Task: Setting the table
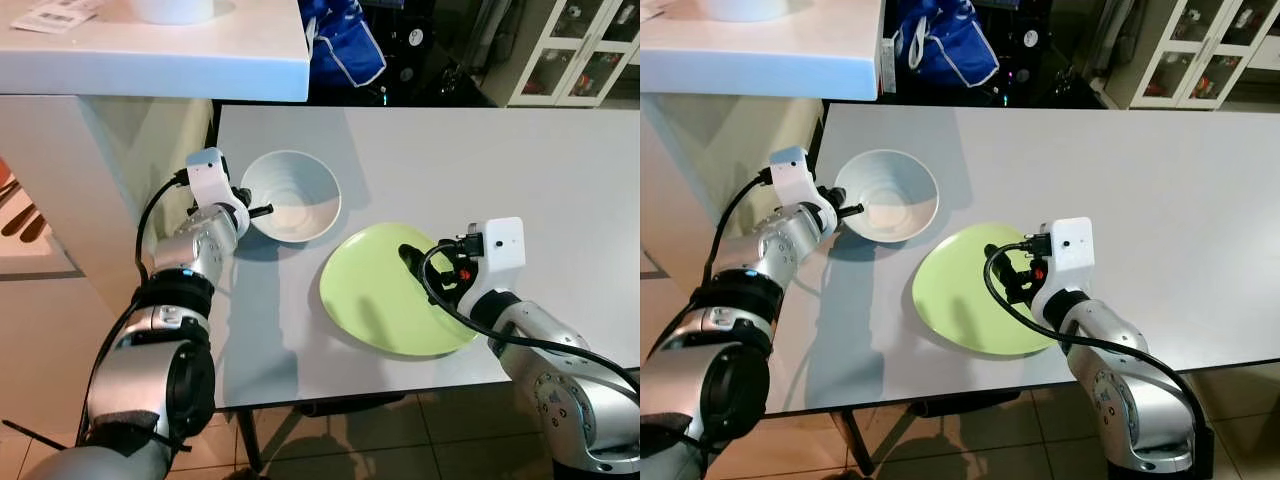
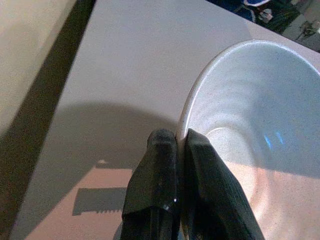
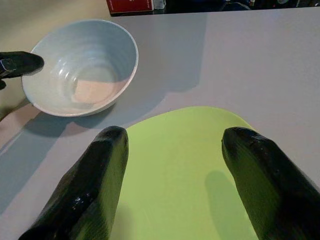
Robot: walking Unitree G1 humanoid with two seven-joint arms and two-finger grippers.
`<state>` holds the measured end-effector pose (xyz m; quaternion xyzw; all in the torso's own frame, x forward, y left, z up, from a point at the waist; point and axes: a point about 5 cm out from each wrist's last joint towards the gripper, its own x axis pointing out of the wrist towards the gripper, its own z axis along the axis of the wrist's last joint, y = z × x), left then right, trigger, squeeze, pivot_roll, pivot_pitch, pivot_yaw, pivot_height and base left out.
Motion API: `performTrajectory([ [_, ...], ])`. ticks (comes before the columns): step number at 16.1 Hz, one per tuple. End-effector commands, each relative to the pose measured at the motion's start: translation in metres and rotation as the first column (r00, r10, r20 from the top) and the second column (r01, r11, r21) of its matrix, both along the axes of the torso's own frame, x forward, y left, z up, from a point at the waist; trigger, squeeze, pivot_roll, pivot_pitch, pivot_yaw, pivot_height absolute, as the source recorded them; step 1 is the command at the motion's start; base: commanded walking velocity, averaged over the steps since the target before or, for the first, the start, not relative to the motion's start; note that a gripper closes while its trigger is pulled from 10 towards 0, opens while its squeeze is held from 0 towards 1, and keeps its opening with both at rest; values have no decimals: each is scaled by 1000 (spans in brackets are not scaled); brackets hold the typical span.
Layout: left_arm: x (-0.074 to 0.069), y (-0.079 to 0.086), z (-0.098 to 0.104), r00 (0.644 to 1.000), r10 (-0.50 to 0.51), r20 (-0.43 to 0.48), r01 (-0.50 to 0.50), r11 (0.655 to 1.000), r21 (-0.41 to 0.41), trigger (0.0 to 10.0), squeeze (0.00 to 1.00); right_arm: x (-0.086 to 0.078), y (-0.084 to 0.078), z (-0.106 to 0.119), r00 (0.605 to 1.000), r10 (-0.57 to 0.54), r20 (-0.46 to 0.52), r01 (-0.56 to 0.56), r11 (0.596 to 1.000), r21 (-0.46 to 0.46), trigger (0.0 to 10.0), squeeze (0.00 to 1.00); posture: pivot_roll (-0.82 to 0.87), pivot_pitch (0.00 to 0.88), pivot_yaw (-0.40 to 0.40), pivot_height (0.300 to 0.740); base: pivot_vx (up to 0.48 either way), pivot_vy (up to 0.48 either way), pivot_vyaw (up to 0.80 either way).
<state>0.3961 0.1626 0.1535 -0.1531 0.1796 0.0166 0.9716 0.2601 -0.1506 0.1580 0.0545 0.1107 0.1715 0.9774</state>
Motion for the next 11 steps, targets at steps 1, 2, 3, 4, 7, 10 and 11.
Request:
performTrajectory([
  [1,1,0,0,999,13,-31,-13,1000,-10,10000,0,3,1,5,1000,16,7,-16,1000,3,10000,0,-38,0,-55,740,0,0,0],
  [2,2,2,1,999,18,-39,-18,1000,-5,10000,0,3,2,6,1000,25,6,-25,1000,3,10000,0,-38,0,-54,740,0,0,0],
  [3,2,3,2,999,27,-40,-27,1000,1,10000,0,2,3,6,999,33,2,-33,999,2,10000,0,-38,0,-54,740,0,0,0],
  [4,4,6,3,998,43,-42,-43,999,10,10000,0,2,3,6,999,44,-3,-44,999,0,10000,0,-38,0,-53,740,0,0,0],
  [7,5,8,4,997,54,-57,-54,999,0,10000,0,-3,3,7,994,107,-16,-107,994,7,10000,0,-41,0,-55,740,0,0,0],
  [10,6,3,2,996,49,-74,-49,999,-4,10000,0,-12,7,7,975,222,-27,-220,974,50,10000,0,-45,0,-62,740,0,0,0],
  [11,6,1,2,997,39,-73,-40,999,-12,10000,0,-13,9,8,970,243,-24,-241,968,69,10000,0,-48,0,-61,740,0,0,0],
])
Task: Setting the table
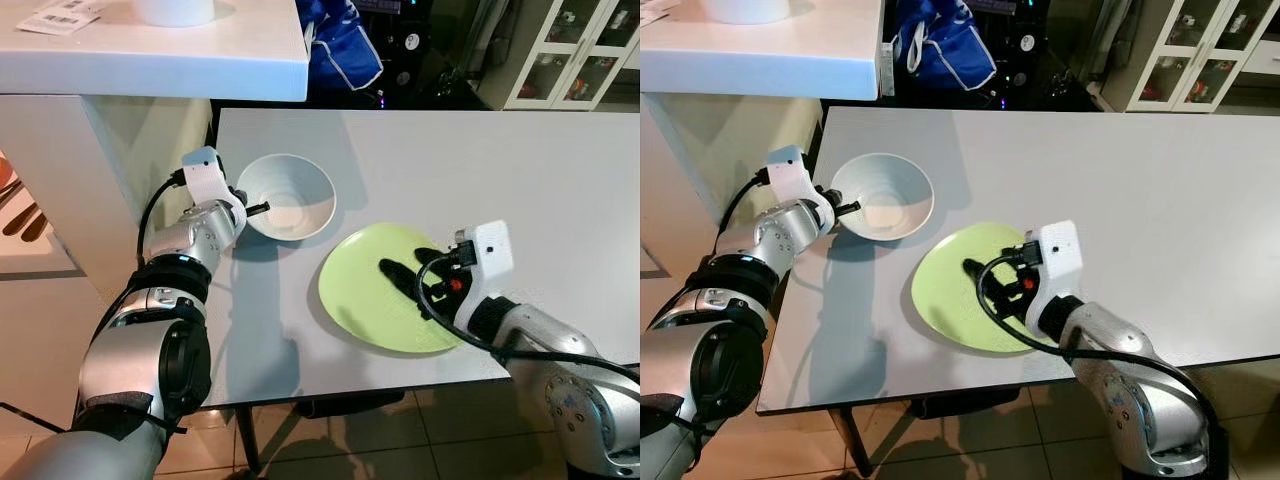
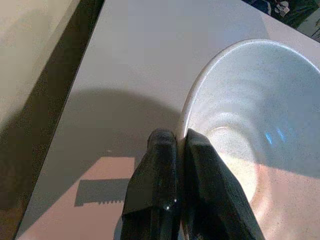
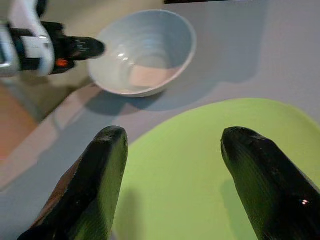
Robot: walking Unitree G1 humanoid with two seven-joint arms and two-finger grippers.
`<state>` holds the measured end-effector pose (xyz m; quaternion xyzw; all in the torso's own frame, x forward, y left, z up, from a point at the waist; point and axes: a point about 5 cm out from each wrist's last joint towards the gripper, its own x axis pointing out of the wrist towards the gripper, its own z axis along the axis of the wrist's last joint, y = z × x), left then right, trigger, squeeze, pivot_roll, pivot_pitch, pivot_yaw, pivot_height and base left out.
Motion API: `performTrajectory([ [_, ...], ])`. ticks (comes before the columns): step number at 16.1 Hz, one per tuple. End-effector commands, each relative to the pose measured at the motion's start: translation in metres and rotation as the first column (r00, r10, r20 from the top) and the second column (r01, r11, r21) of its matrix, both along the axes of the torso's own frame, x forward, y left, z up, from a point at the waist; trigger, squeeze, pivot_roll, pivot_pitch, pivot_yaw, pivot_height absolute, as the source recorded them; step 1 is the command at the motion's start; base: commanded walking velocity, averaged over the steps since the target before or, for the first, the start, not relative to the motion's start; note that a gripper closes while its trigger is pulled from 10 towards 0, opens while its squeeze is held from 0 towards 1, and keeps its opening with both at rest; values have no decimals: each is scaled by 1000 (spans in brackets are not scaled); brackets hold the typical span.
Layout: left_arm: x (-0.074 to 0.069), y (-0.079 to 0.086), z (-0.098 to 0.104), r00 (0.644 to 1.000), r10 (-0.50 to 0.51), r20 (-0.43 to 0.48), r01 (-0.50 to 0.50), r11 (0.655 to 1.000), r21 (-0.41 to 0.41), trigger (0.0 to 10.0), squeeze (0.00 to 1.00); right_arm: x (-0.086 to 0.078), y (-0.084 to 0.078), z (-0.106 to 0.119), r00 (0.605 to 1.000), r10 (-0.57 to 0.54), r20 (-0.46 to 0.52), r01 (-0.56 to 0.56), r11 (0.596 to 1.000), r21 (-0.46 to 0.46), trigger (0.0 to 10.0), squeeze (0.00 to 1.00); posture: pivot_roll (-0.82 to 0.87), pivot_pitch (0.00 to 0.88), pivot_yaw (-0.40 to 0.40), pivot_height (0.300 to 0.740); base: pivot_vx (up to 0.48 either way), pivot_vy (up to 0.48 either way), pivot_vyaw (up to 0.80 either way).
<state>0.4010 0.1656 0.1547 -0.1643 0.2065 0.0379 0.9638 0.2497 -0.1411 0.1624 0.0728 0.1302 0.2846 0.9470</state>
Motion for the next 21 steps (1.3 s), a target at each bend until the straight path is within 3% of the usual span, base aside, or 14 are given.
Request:
performTrajectory([
  [1,1,-3,0,1000,-4,-14,4,1000,3,10000,871,-5,1,4,999,31,5,-32,999,20,10000,0,-48,0,-60,740,0,0,0],
  [2,1,-3,0,1000,-8,-16,8,1000,1,10000,1000,-6,2,4,999,42,4,-42,999,23,10000,0,-48,0,-60,740,0,0,0],
  [12,6,-4,13,998,-20,65,15,996,85,10000,1000,5,-5,10,998,-30,48,28,999,34,10000,0,-50,0,-59,740,0,0,0],
  [13,8,-4,19,994,-21,107,7,992,129,10000,0,8,-5,11,998,-34,55,32,999,37,10000,0,-46,0,-61,740,0,0,0],
  [15,9,-6,24,989,-45,144,22,988,156,10000,0,11,-4,12,997,-36,63,34,999,39,10000,0,-40,0,-64,740,0,0,0],
  [18,8,-9,42,952,-102,288,29,969,246,10000,0,18,0,15,996,-32,84,27,998,52,10000,0,-13,0,-73,740,0,0,0],
  [21,-8,-17,47,893,-199,404,28,920,391,10000,0,24,6,15,995,-22,102,15,998,62,10000,0,4,0,-74,740,0,0,0],
])
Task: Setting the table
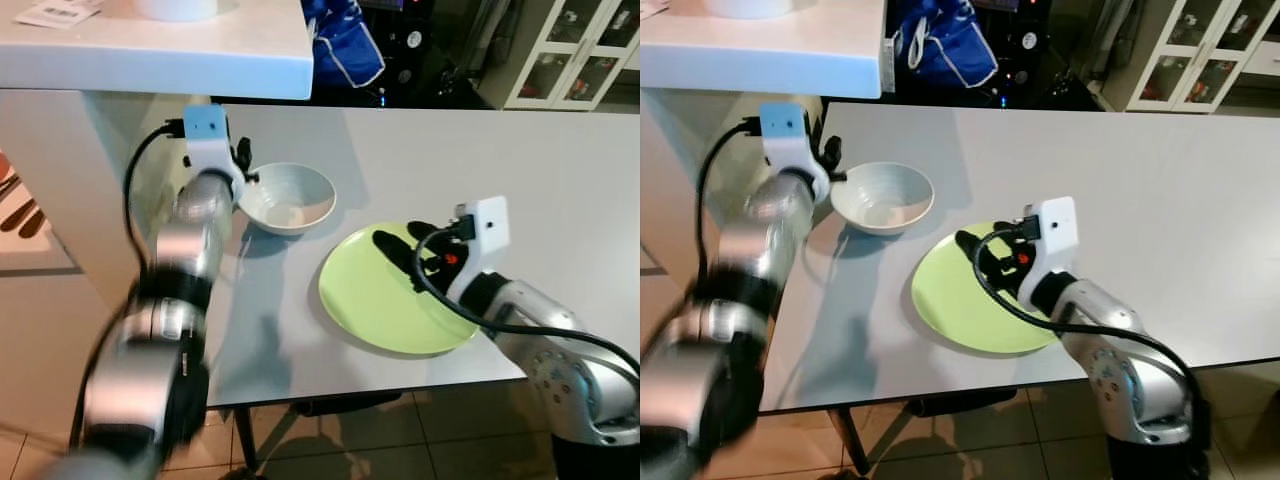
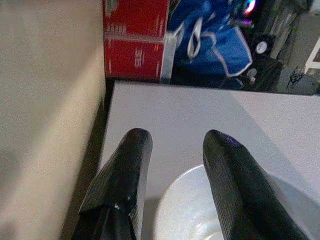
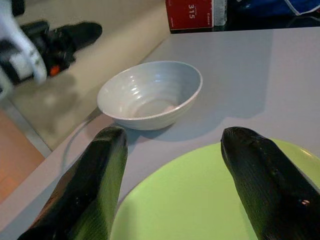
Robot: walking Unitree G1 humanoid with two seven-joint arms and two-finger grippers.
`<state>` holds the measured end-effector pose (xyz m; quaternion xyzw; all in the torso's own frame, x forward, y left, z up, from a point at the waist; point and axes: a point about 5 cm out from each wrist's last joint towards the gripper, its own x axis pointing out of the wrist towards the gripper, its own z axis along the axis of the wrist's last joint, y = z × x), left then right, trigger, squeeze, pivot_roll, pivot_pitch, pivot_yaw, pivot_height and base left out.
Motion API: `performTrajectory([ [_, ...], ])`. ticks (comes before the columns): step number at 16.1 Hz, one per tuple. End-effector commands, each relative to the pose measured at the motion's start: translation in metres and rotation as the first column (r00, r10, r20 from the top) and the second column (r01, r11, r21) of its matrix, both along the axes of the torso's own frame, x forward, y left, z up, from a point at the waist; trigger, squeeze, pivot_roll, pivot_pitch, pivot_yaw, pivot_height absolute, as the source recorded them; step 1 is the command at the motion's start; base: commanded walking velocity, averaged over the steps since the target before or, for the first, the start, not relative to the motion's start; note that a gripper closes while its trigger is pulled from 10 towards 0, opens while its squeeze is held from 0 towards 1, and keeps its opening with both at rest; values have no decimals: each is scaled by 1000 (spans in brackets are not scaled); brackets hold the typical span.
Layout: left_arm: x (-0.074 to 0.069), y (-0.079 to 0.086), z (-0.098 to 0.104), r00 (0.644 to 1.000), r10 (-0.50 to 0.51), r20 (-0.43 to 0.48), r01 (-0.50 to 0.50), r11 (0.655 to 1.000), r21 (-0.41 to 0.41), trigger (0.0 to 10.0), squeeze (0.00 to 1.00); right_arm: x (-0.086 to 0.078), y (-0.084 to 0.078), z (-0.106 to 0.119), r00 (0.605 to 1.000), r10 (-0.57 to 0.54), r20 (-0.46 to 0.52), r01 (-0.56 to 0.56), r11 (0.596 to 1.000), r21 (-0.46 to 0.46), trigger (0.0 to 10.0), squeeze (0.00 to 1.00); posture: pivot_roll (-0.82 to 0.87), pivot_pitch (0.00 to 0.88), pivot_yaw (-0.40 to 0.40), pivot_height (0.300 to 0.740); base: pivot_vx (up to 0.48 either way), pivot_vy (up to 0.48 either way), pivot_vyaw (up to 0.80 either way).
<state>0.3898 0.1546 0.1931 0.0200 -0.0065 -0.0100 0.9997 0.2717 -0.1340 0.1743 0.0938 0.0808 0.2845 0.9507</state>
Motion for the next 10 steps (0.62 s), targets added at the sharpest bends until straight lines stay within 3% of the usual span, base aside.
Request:
performTrajectory([
  [1,-4,-9,7,998,-53,31,52,998,26,10000,0,4,1,3,1000,-5,23,5,1000,-5,10000,0,4,0,-72,740,0,0,0],
  [2,-17,-14,2,993,-112,38,108,990,85,10000,0,5,2,4,1000,-5,30,5,1000,-9,10000,0,17,0,-72,740,0,0,0],
  [5,-43,-13,-11,988,-154,26,146,968,204,10000,0,5,4,-1,999,-10,36,10,1000,-13,10000,0,40,0,-77,740,0,0,0],
  [8,-72,-9,0,979,-147,141,110,965,239,10000,0,9,4,0,996,-37,82,36,999,6,10000,0,58,0,-70,740,0,0,0],
  [10,-91,-5,3,974,-122,192,83,977,199,10000,0,10,2,1,990,-69,120,64,997,38,10000,0,63,0,-65,740,0,0,0],
])
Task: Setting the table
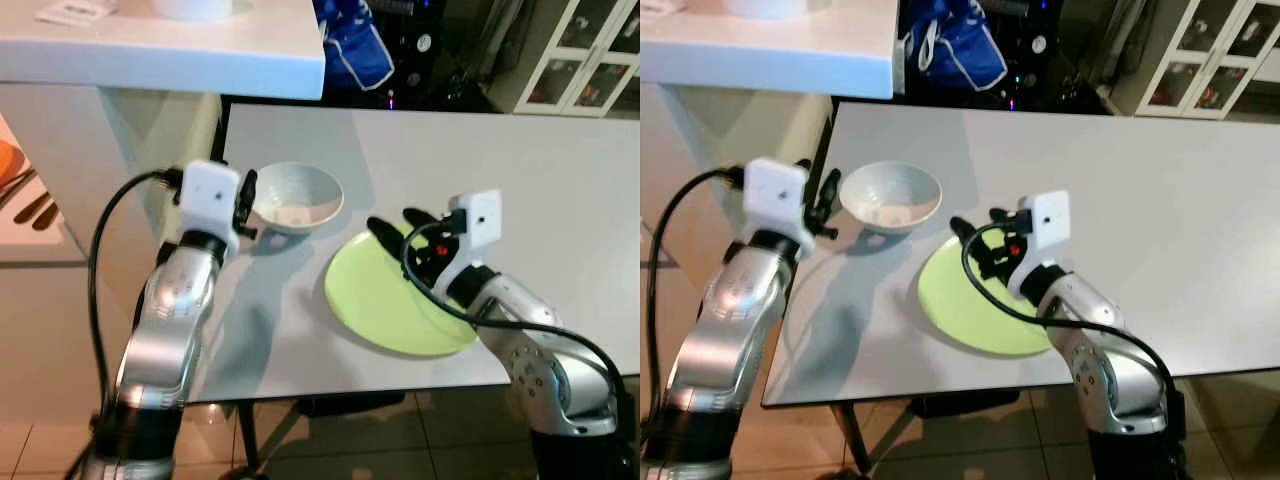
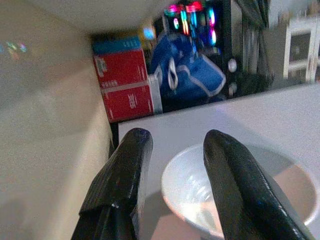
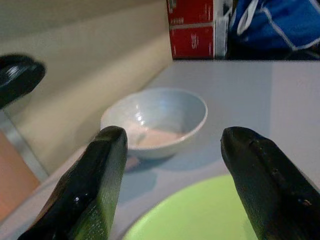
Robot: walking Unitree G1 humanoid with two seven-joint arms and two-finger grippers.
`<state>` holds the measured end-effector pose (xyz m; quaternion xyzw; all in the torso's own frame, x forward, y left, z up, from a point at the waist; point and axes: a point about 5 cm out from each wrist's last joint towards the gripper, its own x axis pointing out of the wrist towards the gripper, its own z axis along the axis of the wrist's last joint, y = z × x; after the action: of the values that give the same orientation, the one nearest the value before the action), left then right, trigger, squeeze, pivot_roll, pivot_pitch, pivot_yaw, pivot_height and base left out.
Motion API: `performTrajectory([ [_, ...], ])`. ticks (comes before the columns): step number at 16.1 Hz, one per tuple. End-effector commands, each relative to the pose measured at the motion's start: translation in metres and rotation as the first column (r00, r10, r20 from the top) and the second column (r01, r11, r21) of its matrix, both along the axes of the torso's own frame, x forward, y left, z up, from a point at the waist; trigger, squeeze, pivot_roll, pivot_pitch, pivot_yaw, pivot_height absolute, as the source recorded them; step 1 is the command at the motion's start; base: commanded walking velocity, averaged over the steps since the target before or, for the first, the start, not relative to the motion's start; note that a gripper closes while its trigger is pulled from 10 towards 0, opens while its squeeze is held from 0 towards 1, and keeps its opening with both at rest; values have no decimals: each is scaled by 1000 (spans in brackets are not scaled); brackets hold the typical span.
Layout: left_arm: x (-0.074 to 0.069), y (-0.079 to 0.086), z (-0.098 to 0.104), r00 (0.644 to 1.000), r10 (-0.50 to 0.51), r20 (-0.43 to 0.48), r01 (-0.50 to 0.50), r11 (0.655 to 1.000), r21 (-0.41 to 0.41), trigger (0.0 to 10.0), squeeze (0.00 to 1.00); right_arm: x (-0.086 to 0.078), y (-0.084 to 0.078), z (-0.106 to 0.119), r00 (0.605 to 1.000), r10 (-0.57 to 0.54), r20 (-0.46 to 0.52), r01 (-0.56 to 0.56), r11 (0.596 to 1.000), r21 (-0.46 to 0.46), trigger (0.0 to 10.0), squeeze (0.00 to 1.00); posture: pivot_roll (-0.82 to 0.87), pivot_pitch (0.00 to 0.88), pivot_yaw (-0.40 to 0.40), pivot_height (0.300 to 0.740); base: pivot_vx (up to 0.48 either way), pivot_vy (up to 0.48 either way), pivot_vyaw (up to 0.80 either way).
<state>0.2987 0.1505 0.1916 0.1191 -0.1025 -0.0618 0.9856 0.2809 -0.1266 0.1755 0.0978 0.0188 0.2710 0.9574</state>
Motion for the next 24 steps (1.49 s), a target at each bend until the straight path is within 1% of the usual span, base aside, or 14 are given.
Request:
performTrajectory([
  [1,-9,0,3,1000,-16,18,16,1000,19,10000,0,-1,-5,-1,1000,-22,23,21,999,26,10000,0,68,0,-68,740,0,0,0],
  [2,-17,1,1,999,-33,11,33,999,38,10000,0,-4,-4,-3,999,-9,36,7,999,51,10000,0,76,0,-76,740,0,0,0],
  [3,-19,2,0,999,-35,8,35,999,34,10000,0,-7,-4,-4,999,-4,41,2,998,59,10000,0,81,0,-80,740,0,0,0],
  [5,-21,4,3,1000,-19,8,19,999,44,10000,0,-14,-3,-1,996,9,90,-20,992,125,10000,0,90,0,-80,740,0,326,0],
  [6,-22,2,4,999,-29,12,28,998,51,10000,0,-15,-4,0,994,-1,110,-15,989,144,10000,0,91,0,-78,740,0,375,0],
  [8,-25,-2,3,999,-54,0,54,997,61,10000,0,-16,-6,0,991,-19,130,-4,985,170,10000,0,84,0,-66,740,0,429,0],
  [10,-24,0,4,999,-51,-3,51,997,59,10000,0,-19,-4,2,989,-13,148,-15,983,184,10000,0,80,0,-63,740,0,442,0],
  [12,-23,-1,7,999,-49,3,48,998,46,10000,0,-20,-4,3,987,1,163,-32,981,189,10000,0,77,0,-76,740,0,442,0],
  [15,-24,1,5,1000,-31,2,31,999,41,10000,0,-19,-3,2,987,10,159,-38,983,179,10000,0,69,0,-102,740,0,444,0],
  [18,-23,4,6,1000,-10,6,10,999,41,10000,0,-20,-2,3,987,24,158,-52,983,175,10000,0,74,0,-101,740,0,444,0],
  [20,-26,4,7,1000,-20,4,19,999,50,10000,0,-18,-3,2,988,16,155,-45,982,183,10000,0,96,0,-103,740,0,446,0],
  [21,-27,7,7,1000,-17,-1,18,998,55,10000,0,-17,-1,2,988,17,154,-47,981,189,10000,0,103,0,-101,740,0,446,0],
  [22,-26,9,7,1000,-14,-3,14,998,57,10000,0,-16,1,2,988,18,154,-47,980,191,10000,0,98,0,-96,740,0,442,0],
  [24,-21,11,9,1000,-8,-2,8,998,59,10000,0,-17,3,-1,991,16,133,-38,985,167,10000,0,84,0,-91,740,0,446,0],
])
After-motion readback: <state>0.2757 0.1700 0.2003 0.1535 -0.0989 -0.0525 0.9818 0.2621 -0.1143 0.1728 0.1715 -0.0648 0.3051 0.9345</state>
